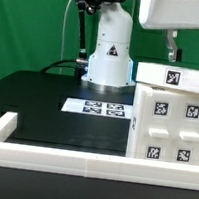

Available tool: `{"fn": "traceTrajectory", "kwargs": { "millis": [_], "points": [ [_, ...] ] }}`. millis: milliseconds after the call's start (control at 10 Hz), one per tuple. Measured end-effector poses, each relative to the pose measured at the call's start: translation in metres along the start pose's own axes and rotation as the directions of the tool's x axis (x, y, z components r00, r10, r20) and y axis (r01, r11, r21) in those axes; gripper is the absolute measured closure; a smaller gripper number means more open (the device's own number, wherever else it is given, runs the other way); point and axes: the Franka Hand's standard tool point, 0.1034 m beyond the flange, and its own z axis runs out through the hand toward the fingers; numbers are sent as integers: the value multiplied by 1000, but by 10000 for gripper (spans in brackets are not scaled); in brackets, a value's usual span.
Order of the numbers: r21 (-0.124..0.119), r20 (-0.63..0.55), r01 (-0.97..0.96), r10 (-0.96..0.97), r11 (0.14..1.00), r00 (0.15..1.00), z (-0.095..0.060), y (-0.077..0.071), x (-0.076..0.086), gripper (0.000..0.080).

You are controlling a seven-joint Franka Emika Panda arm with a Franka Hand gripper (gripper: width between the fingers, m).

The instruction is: Assemble cabinet

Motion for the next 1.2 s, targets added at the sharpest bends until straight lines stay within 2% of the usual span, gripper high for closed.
{"fn": "traceTrajectory", "kwargs": {
  "millis": [200,300,600,800,1200],
  "points": [
    [-7,9,218,-218,976,976,2,4,-2,3],
    [-5,13,326,-326,945,945,4,5,-3,3],
    [-19,34,545,-544,839,839,11,3,-4,3],
    [-17,38,609,-608,793,793,16,8,-6,3],
    [-18,44,600,-599,800,800,27,11,-9,3]
  ]
}}
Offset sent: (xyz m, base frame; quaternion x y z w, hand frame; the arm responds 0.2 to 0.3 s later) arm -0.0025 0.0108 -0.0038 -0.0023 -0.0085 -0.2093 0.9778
